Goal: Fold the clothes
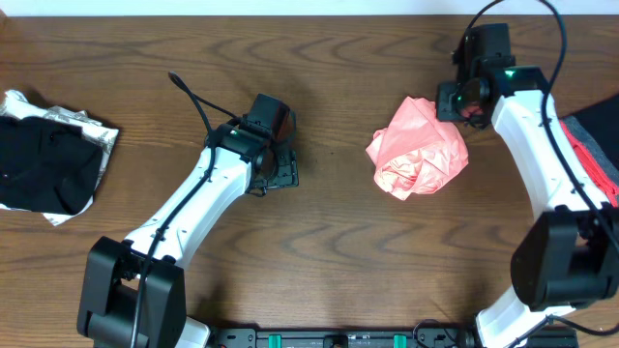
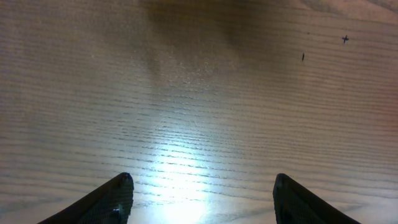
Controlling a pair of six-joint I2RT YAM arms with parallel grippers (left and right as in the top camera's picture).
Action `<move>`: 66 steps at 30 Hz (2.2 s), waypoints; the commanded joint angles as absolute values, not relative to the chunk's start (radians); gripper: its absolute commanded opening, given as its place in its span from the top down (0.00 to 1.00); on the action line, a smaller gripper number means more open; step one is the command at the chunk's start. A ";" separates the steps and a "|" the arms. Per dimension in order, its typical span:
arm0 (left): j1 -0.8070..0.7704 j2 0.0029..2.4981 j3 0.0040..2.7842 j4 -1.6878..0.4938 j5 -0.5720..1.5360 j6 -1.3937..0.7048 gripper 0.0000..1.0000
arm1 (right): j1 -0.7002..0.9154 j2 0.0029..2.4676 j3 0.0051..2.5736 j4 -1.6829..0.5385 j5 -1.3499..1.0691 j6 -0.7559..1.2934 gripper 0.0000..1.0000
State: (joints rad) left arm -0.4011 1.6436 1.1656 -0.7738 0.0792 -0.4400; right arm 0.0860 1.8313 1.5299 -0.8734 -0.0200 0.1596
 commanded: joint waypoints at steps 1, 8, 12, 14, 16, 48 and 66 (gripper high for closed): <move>-0.398 1.647 1.160 -0.776 0.078 -0.423 0.28 | 0.092 1.857 1.538 -0.894 -0.139 0.133 0.63; -0.398 1.647 1.160 -0.776 0.079 -0.423 0.28 | 0.097 1.902 1.535 -0.947 -0.128 0.135 0.60; -0.398 1.647 1.160 -0.776 0.079 -0.420 0.28 | 0.099 1.940 1.535 -0.952 -0.128 0.134 0.61; -0.398 1.647 1.160 -0.776 0.079 -0.420 0.28 | 0.099 1.961 1.535 -0.962 -0.129 0.142 0.61; -0.398 1.647 1.160 -0.776 0.079 -0.420 0.28 | 0.099 1.980 1.535 -0.971 -0.129 0.142 0.61; -0.398 1.647 1.160 -0.768 0.079 -0.420 0.28 | 0.300 1.867 1.559 -0.868 -0.270 0.114 0.83; -0.398 1.647 1.160 -0.769 0.079 -0.420 0.28 | 0.304 1.868 1.550 -0.960 0.074 0.152 0.74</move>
State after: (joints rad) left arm -0.4007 1.6436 1.1656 -0.7658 0.0792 -0.4370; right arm 0.3134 1.8698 1.5455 -0.9531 -0.0315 0.1307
